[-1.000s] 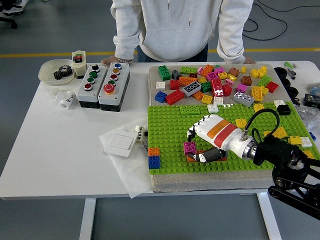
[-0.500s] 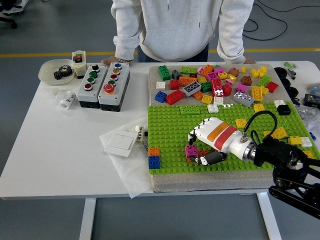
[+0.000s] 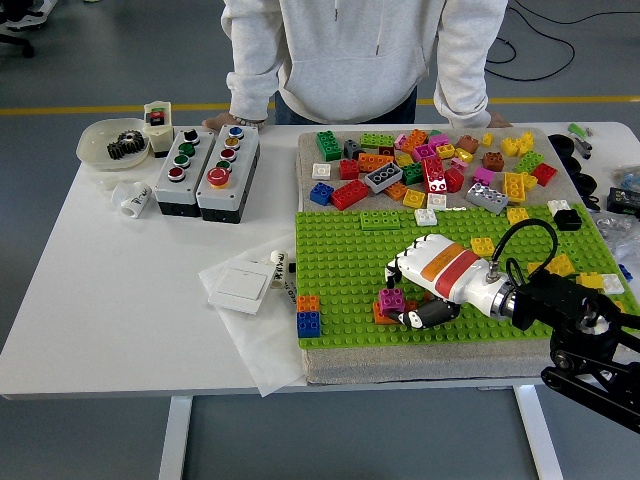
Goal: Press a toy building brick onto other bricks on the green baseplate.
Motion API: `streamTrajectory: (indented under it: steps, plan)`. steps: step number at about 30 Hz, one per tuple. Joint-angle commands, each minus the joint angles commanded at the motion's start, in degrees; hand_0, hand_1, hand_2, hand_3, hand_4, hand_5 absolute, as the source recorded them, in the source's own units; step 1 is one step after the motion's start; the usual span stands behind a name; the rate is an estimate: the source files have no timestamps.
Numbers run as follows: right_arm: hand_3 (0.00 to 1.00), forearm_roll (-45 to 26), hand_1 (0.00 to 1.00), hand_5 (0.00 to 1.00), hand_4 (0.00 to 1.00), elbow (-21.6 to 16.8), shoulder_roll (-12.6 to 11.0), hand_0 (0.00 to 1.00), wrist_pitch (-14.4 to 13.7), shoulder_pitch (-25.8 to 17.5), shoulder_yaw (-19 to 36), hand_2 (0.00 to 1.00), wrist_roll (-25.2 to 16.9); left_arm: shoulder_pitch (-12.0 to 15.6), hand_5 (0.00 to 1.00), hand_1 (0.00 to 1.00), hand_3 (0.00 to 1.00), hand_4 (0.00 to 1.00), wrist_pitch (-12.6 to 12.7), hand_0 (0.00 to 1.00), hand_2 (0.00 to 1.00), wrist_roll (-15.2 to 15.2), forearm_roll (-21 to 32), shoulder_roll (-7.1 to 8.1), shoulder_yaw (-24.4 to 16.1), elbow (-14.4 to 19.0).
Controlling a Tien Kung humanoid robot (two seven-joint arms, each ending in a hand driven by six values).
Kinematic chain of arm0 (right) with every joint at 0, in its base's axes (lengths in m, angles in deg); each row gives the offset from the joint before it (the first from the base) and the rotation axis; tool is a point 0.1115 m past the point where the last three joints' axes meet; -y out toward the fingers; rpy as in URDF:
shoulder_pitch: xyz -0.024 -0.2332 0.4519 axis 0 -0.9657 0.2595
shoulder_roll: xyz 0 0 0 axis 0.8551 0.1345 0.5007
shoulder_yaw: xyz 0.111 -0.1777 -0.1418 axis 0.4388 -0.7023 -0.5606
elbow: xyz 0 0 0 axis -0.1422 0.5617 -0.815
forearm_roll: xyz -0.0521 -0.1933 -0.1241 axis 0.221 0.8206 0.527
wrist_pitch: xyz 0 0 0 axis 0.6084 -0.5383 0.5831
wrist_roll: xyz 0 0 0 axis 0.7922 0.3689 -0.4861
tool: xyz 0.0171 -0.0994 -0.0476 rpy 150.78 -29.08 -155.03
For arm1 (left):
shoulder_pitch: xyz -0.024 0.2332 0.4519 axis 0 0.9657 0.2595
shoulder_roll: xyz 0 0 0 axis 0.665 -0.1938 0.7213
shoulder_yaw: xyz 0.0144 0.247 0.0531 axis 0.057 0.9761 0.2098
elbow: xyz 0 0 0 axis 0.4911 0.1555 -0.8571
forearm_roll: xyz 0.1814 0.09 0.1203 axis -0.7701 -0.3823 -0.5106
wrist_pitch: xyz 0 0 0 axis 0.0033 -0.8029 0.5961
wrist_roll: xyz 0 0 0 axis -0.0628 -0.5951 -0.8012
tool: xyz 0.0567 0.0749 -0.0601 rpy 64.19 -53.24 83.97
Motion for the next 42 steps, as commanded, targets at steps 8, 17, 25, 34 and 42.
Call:
streamTrajectory:
  steps: [8,17,25,34,42]
  plan:
    - [0.477,0.22,0.510,0.346,0.684,-1.63,-0.89,0.615,-0.22,-0.24,0.36,0.544,0.06,0.04,0.622,0.799,0.581,0.611,0.00,0.801,0.790,0.00,-0.06,0.01,-0.09,-0.01]
    - [0.477,0.19,0.509,0.344,0.683,-2.11,-0.84,0.615,-0.28,-0.40,0.23,0.545,0.18,-0.01,0.620,0.799,0.580,0.612,-0.01,0.801,0.790,-0.01,-0.03,0.01,-0.12,-0.01]
    - [0.478,0.20,0.509,0.342,0.683,-2.01,-0.35,0.614,-0.09,-0.54,-0.26,0.545,0.30,-0.02,0.621,0.800,0.581,0.612,-0.03,0.802,0.789,-0.06,-0.04,-0.02,-0.12,0.01]
    - [0.477,0.23,0.511,0.339,0.682,-1.16,0.05,0.615,0.40,-0.31,0.03,0.545,0.70,-0.19,0.622,0.799,0.580,0.611,0.02,0.801,0.788,-0.14,0.34,-0.01,0.18,0.02]
    - [0.479,0.46,0.511,0.338,0.683,-1.52,0.07,0.615,1.04,-0.64,-0.36,0.545,0.87,0.09,0.622,0.799,0.580,0.611,0.04,0.801,0.788,-0.18,0.21,-0.09,0.09,0.00]
